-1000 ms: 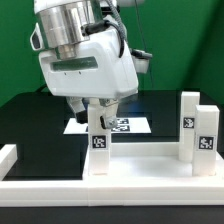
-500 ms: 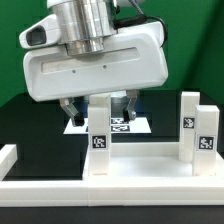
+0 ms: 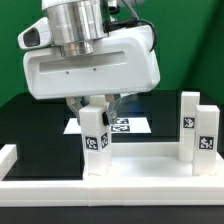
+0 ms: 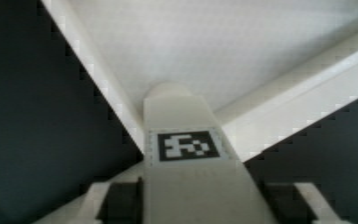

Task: Assemble desk

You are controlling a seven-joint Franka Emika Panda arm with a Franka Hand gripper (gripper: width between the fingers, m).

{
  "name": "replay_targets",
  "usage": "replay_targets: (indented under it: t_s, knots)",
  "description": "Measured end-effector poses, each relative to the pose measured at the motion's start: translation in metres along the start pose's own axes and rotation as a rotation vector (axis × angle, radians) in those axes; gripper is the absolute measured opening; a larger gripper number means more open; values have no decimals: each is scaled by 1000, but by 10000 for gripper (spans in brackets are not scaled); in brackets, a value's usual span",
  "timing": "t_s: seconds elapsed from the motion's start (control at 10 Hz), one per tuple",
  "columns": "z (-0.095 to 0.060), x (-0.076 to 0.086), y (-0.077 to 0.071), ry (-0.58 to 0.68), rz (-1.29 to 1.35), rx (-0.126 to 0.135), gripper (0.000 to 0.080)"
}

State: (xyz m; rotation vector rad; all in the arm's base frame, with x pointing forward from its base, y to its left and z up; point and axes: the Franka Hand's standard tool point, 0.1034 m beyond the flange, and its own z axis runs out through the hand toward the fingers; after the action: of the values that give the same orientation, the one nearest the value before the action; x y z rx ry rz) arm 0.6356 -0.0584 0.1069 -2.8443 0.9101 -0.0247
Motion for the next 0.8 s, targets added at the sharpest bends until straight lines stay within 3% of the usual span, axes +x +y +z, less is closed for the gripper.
replay_targets:
  t_s: [0.2, 0.3, 0.4, 0.7, 0.8]
  knots:
    - [-1, -4, 5, -25, 487, -19, 295]
    - [-3, -4, -2, -48, 722, -14, 295]
    - [0, -1, -5, -71, 903, 21, 295]
    - [2, -1, -4, -75, 996, 21, 294]
    - [2, -2, -5, -68, 882, 16, 373]
